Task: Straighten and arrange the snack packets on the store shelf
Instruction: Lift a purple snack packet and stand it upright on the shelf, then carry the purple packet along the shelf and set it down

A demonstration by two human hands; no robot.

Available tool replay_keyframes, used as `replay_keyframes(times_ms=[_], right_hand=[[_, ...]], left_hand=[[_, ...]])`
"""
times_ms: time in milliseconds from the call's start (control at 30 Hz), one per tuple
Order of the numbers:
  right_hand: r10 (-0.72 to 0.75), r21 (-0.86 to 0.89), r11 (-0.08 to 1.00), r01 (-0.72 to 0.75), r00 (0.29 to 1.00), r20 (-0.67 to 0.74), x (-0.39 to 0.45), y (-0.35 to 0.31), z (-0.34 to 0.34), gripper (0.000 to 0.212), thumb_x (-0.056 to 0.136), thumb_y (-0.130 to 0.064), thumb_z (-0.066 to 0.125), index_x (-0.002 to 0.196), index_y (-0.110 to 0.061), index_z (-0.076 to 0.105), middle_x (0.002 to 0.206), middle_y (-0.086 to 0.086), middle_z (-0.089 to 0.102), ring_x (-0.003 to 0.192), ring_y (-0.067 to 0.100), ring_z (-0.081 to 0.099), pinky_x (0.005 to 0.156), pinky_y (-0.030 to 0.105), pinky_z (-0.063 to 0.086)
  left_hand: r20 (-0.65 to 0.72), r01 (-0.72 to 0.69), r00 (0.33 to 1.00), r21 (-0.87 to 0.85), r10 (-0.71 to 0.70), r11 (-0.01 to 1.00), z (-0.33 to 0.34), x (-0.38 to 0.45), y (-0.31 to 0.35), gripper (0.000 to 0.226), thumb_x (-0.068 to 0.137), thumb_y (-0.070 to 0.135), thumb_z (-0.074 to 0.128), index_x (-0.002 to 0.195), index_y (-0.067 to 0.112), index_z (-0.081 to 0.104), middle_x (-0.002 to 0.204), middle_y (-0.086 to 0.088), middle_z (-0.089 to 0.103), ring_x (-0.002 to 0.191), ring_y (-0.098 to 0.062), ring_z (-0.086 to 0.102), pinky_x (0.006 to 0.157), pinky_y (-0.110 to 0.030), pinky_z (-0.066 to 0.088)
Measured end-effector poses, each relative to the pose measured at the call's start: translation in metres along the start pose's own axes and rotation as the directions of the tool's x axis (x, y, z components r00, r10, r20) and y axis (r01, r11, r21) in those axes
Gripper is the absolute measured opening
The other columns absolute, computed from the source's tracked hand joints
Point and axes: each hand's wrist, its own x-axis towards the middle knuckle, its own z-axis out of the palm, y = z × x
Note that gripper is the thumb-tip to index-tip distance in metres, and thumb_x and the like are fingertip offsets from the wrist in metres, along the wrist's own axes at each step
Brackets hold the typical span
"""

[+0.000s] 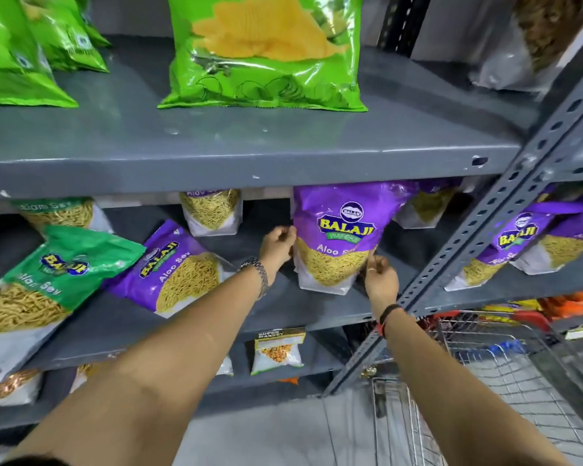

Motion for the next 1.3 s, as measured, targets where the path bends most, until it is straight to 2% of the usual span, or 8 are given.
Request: replay_keyframes(times_ms=[100,200,300,433,533,733,900,1300], right_hand=[[0.14,0.064,0.988,-0.141,0.99,0.031,-0.022,0.011,0.007,0.02,0.084,-0.018,0.045,0.075,-0.006,0.058,0.071,0.012,0.052,0.068,0.022,0.049,0.059,0.029,0.047],[0.258,0.058,0.955,-0.291,0.911,0.321,-0.054,0.016,0.031,0.031,0.086,0.004,0.038,0.06,-0.01,0.047,0.056,0.007,0.042,0.036,0.012,0.045,0.033,0.014,0.037],[0.107,-0.064,0.994,-0.087,0.883,0.456,-0.081,-0.009,0.069,0.028,0.083,0.009,0.035,0.07,-0.005,0.056,0.059,0.008,0.051,0.048,0.016,0.052,0.039,0.014,0.041],[-0.178,-0.276,0.888,0.367,0.83,0.529,-0.102,-0.055,0.126,0.026,0.088,-0.01,0.045,0.102,0.002,0.063,0.107,0.024,0.066,0.102,0.037,0.061,0.084,0.038,0.047],[-0.145,-0.384,0.795,0.47,0.761,0.633,-0.106,-0.084,0.165,0.036,0.092,-0.025,0.041,0.108,-0.002,0.063,0.122,0.024,0.061,0.114,0.038,0.055,0.091,0.04,0.044],[0.057,-0.462,0.761,0.456,0.663,0.747,-0.092,-0.102,0.214,0.042,0.09,-0.028,0.052,0.119,0.002,0.057,0.13,0.02,0.057,0.11,0.028,0.057,0.073,0.029,0.042],[0.036,-0.501,0.736,0.457,0.712,0.702,-0.09,-0.094,0.209,0.034,0.085,-0.037,0.057,0.059,-0.02,0.046,0.07,0.006,0.05,0.086,0.018,0.046,0.069,0.025,0.031],[0.116,0.05,0.987,-0.155,0.883,0.455,-0.17,0.002,0.096,0.028,0.082,-0.01,0.063,0.054,-0.016,0.061,0.052,-0.006,0.06,0.056,0.008,0.053,0.057,0.023,0.044]], left_hand=[[-0.093,-0.05,0.995,-0.067,0.043,0.997,-0.022,-0.016,0.002,0.014,0.09,0.033,0.049,0.078,0.028,0.054,0.082,0.003,0.059,0.075,-0.014,0.053,0.072,-0.03,0.046],[-0.233,-0.223,0.956,-0.169,0.18,0.96,-0.065,-0.046,-0.005,0.012,0.091,0.012,0.049,0.091,0.021,0.057,0.094,0.005,0.063,0.082,-0.006,0.057,0.069,-0.018,0.046],[-0.496,-0.377,0.838,-0.224,0.228,0.899,-0.119,-0.071,-0.02,0.022,0.084,0.003,0.049,0.085,0.023,0.057,0.093,-0.002,0.064,0.086,-0.01,0.062,0.082,-0.024,0.048],[-0.714,-0.172,0.681,-0.373,-0.164,0.911,-0.181,-0.085,-0.052,0.018,0.085,-0.002,0.046,0.079,0.01,0.057,0.079,-0.017,0.059,0.067,-0.018,0.061,0.069,-0.031,0.044],[-0.562,0.181,0.712,-0.432,-0.421,0.883,-0.202,-0.1,-0.069,0.014,0.087,0.014,0.048,0.074,0.009,0.051,0.074,-0.013,0.054,0.057,-0.021,0.05,0.048,-0.024,0.045],[-0.275,0.396,0.836,-0.297,-0.475,0.869,-0.219,-0.095,-0.073,0.024,0.091,0.034,0.048,0.083,0.011,0.053,0.073,0.0,0.058,0.052,-0.012,0.061,0.051,-0.029,0.051],[-0.188,0.353,0.886,-0.32,-0.424,0.879,-0.229,-0.097,-0.079,0.019,0.091,0.023,0.049,0.103,0.008,0.049,0.093,-0.011,0.063,0.041,-0.005,0.064,0.045,-0.021,0.053],[-0.042,0.178,0.981,-0.213,-0.191,0.961,-0.218,-0.162,-0.072,0.016,0.091,0.021,0.049,0.101,0.01,0.055,0.081,-0.003,0.069,0.052,-0.011,0.069,0.049,-0.025,0.057]])
